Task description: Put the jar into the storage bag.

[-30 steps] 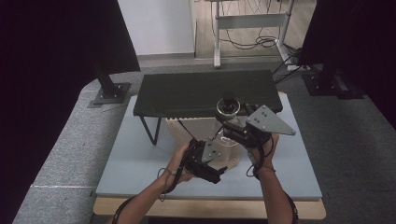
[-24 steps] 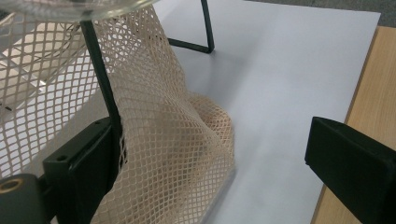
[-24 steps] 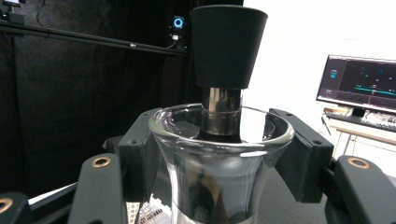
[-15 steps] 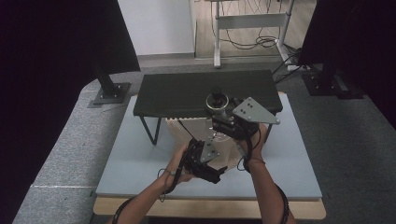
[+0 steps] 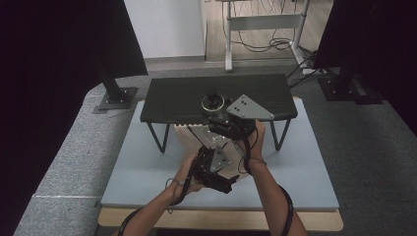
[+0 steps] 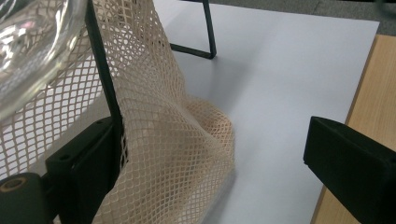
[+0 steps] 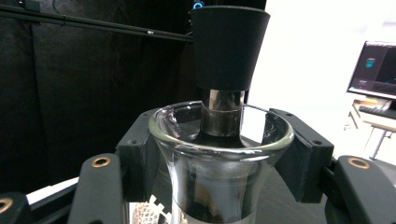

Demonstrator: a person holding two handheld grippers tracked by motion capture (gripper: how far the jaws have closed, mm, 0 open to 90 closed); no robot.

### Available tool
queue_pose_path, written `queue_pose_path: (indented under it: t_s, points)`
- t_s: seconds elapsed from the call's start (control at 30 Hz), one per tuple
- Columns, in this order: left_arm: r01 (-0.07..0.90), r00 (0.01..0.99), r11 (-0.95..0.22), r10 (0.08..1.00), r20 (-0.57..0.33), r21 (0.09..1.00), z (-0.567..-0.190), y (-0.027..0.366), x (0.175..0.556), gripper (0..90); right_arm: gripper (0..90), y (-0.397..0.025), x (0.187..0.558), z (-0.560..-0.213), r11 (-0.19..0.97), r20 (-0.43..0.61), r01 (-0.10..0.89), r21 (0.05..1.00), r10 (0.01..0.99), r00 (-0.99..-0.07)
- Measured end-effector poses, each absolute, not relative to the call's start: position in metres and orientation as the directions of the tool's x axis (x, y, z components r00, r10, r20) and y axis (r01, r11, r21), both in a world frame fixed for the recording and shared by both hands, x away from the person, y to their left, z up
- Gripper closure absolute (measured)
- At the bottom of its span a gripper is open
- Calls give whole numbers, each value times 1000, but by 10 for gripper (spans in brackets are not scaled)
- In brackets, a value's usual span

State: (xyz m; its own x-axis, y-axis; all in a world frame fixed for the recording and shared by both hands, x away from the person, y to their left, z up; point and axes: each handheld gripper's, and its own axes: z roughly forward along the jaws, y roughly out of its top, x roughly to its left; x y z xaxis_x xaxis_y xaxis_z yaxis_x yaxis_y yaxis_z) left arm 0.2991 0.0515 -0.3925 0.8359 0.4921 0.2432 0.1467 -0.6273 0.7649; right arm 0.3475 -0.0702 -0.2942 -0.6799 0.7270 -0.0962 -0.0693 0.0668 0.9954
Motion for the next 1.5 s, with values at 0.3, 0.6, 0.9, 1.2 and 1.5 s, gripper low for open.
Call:
queue_pose_path:
  t_s: [0.3,0.6,0.9,1.2,1.5]
  points:
    - [156,830,-620,505,238,769,-392,52,299,70,375,-64,359,-310,77,-75,-28,997,723,-687]
    - [167,827,-640,505,247,750,-398,50,301,90,376,-68,356,-324,75,-69,-21,997,720,-691]
    - [178,825,-631,514,235,755,-397,51,300,97,379,-83,363,-330,9,14,29,1000,699,-715]
    - [147,830,-621,501,246,770,-390,53,296,87,375,-85,369,-355,99,-7,92,991,717,-697]
    - [157,826,-617,510,240,771,-396,52,298,87,371,-86,374,-385,152,2,147,977,692,-722]
